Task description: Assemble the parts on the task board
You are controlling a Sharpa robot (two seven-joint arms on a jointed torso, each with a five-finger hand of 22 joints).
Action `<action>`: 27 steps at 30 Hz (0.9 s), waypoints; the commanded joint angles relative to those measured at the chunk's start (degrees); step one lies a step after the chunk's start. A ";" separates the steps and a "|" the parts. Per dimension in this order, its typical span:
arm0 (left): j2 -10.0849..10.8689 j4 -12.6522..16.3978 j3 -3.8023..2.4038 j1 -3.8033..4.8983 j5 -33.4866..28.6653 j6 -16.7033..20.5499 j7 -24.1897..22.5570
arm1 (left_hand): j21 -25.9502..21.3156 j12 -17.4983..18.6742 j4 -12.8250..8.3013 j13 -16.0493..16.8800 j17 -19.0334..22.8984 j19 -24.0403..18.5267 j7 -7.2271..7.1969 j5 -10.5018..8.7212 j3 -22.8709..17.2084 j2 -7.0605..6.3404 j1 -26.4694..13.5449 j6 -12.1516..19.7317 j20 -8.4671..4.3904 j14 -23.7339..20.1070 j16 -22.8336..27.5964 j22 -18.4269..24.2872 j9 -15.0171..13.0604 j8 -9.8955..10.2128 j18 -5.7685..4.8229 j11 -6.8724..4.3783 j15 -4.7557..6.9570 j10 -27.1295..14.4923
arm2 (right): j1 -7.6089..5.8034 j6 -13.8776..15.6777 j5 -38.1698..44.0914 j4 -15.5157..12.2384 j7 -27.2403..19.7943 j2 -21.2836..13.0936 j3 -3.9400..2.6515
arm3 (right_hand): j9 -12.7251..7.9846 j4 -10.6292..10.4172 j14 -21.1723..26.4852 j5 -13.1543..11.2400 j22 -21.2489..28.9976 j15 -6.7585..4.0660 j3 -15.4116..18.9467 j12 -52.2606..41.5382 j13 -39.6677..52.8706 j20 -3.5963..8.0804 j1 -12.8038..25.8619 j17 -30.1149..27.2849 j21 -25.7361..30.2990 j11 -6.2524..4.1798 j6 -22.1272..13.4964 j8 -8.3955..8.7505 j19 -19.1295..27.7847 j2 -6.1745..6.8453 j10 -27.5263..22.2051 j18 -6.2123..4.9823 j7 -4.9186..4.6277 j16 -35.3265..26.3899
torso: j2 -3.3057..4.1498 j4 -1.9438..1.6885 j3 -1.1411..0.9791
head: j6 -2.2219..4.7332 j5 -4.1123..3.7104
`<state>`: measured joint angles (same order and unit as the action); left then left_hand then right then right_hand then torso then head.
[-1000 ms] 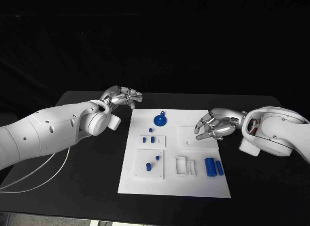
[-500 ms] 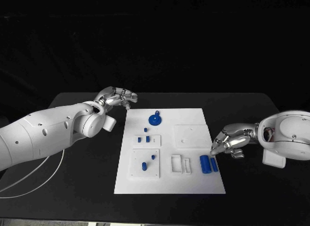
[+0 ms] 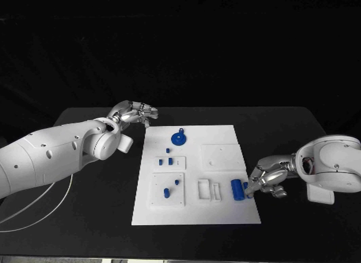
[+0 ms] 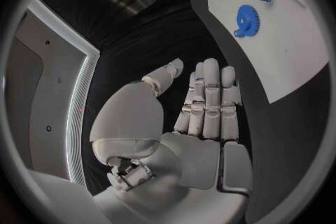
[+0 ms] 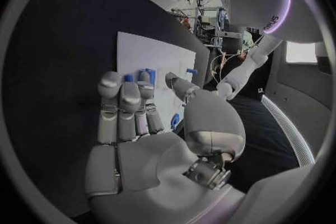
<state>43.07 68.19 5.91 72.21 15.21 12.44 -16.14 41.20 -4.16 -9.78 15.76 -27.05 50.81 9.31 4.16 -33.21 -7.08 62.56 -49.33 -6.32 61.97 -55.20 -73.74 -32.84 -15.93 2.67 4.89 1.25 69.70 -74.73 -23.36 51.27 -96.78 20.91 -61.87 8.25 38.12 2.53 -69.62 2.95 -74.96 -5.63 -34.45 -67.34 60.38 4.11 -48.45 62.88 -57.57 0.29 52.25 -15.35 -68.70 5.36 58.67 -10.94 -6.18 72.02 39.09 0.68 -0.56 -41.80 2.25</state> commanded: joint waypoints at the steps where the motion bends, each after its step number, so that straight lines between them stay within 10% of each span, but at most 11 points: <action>1: -0.01 0.14 -0.02 -0.02 -0.41 -0.85 -0.79 | -0.33 -0.09 0.29 0.07 -0.10 0.06 0.12 -0.22 0.06 0.08 -0.54 0.45 -0.14 -0.04 0.25 -0.05 -0.08 -0.29 0.80 0.49 -0.41 -0.10 | 0.03 1.33 3.03 -0.13 1.05 0.42 0.18 | -0.48 -0.47 -0.24 -0.15 -0.96 0.05 -0.84 0.29 0.10 0.21 1.20 0.24 -0.35 0.32 -0.19 0.75 0.05 0.29 0.15 -4.06 -0.87 -0.43 | 0.06 -0.08 0.05 | -0.17 -0.08; 27: 0.14 0.23 -0.02 -0.02 -0.47 -0.95 -0.82 | -0.38 -0.08 0.37 0.08 -0.14 0.05 0.13 -0.22 0.11 0.10 -0.62 0.48 -0.13 -0.05 0.29 -0.11 -0.08 -0.31 0.79 0.50 -0.42 -0.12 | 1.07 8.17 8.48 1.14 0.38 5.07 1.07 | -2.17 -0.84 -0.61 -0.14 -0.79 1.08 1.94 0.29 0.47 0.59 5.63 1.18 -0.66 1.42 -2.75 3.27 0.00 1.89 0.20 -4.06 -2.02 -0.79 | 0.08 -0.13 0.02 | -0.83 0.24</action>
<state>43.20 68.30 5.92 72.20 15.11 12.26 -16.16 41.21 -4.16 -9.78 15.75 -27.13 50.80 9.51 4.16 -33.21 -7.08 62.56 -49.13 -6.31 61.97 -55.20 -73.79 -32.86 -15.93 2.67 5.08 1.25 69.48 -73.74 -16.50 57.94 -95.78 21.73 -57.16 9.34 36.02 1.58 -70.33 2.88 -74.96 -4.91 -32.81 -67.18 60.75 4.13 -43.22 63.99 -57.91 1.24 50.76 -12.29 -68.69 7.16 58.97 -10.67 -7.19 71.54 39.18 0.54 -0.52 -42.54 2.41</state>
